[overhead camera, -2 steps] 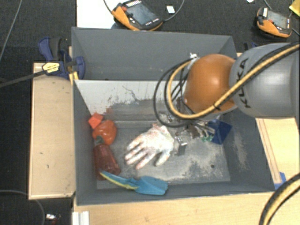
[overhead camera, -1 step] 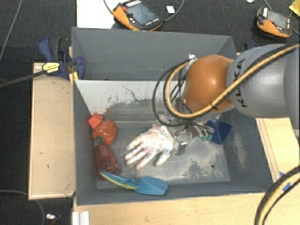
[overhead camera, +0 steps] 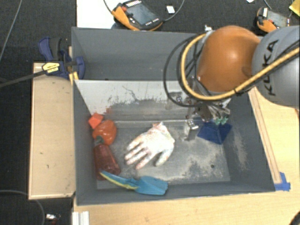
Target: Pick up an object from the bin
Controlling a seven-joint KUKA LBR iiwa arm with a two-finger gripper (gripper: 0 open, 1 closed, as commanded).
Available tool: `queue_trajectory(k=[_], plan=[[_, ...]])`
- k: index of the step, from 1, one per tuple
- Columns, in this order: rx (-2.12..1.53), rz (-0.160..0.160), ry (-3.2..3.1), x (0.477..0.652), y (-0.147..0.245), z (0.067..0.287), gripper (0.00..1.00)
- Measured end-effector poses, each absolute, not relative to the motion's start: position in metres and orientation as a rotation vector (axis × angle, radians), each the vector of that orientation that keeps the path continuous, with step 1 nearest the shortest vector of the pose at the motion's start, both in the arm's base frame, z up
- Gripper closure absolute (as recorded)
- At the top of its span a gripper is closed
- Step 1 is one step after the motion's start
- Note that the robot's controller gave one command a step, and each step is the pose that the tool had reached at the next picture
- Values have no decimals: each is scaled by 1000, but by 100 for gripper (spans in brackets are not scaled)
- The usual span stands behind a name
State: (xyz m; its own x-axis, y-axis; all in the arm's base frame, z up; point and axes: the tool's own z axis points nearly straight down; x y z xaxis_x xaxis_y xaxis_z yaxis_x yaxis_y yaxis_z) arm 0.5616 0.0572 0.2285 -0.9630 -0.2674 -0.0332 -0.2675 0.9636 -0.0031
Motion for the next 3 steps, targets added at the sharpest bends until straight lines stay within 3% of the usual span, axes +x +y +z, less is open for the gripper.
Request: queue_trajectory(k=[1,2,3], plan=[[-473,3,3101,550,63,147,0],[-537,1,3046,562,90,163,0],[-474,2,3055,567,82,142,0]])
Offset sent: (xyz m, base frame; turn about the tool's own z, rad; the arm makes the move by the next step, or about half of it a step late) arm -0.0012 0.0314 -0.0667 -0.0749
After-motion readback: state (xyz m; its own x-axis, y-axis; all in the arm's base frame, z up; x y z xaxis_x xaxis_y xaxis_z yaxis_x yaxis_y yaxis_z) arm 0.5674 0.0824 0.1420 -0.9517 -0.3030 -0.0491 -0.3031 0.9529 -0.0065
